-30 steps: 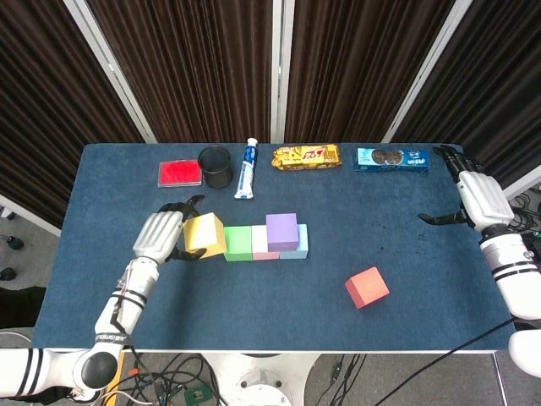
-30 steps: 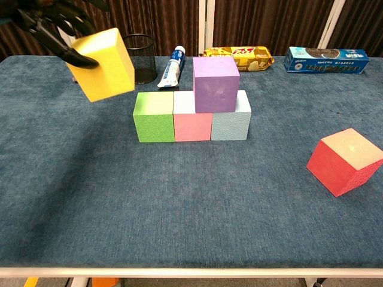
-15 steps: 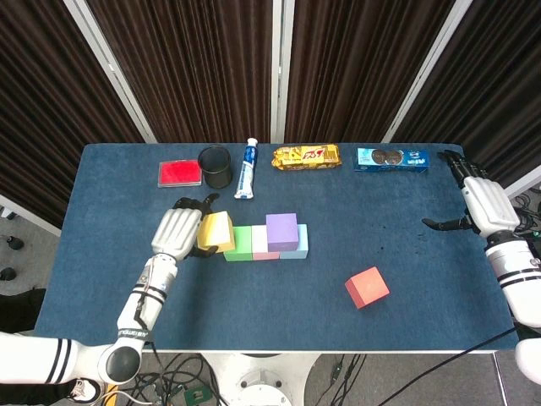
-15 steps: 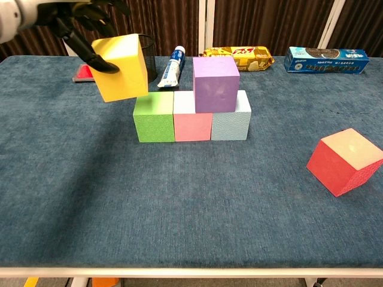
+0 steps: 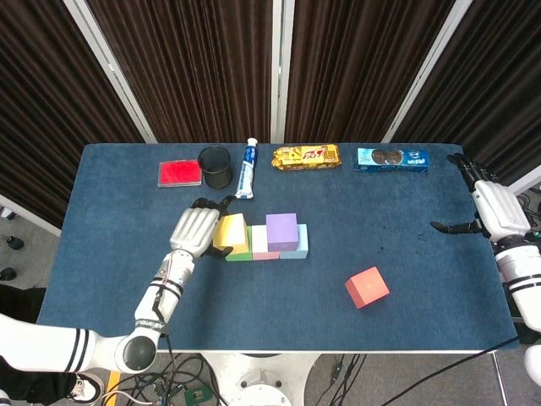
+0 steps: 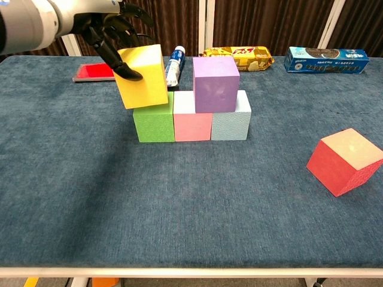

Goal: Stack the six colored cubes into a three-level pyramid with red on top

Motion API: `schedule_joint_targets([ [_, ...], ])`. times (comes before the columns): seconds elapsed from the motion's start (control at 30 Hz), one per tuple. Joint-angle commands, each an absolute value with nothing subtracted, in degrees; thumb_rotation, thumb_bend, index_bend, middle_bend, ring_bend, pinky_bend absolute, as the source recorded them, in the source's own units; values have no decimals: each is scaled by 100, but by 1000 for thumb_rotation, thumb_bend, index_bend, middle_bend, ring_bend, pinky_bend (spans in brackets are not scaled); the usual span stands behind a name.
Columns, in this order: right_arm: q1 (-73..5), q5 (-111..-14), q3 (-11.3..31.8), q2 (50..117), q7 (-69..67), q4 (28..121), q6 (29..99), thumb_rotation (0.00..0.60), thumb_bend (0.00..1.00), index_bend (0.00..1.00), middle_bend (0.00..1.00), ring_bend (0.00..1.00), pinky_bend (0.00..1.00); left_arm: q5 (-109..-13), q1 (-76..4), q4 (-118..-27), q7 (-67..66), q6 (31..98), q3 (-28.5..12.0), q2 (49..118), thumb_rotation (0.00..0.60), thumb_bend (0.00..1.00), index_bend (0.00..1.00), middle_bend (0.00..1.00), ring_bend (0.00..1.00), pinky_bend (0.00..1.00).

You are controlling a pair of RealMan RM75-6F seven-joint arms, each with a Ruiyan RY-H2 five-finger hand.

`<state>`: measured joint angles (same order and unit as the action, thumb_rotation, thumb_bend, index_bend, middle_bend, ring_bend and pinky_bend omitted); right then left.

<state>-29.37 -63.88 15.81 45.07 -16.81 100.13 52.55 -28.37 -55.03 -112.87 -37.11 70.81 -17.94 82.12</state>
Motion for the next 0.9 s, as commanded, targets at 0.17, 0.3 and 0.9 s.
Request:
schedule_joint_targets([
  [0.17, -2895, -6481, 1582, 4523, -1831, 9916, 5235, 600, 0, 0, 0, 0, 0, -2784, -5623, -11164, -3792, 7142, -1803, 8351, 600, 259, 110, 602, 186, 118],
  [0.3, -2850, -6535, 1577, 4517, -1935, 9871, 5240, 600, 0, 0, 0, 0, 0, -2850, -5668, -11058, -3796, 7099, -1764, 8416, 600, 259, 110, 603, 185, 118],
  [0.9, -2804, -6663, 1549, 4591, -2151, 9666, 5150, 600, 0, 0, 0, 0, 0, -2852, -5811, -10696, -3681, 6870, -1766, 8634, 600, 259, 110, 606, 185, 114],
])
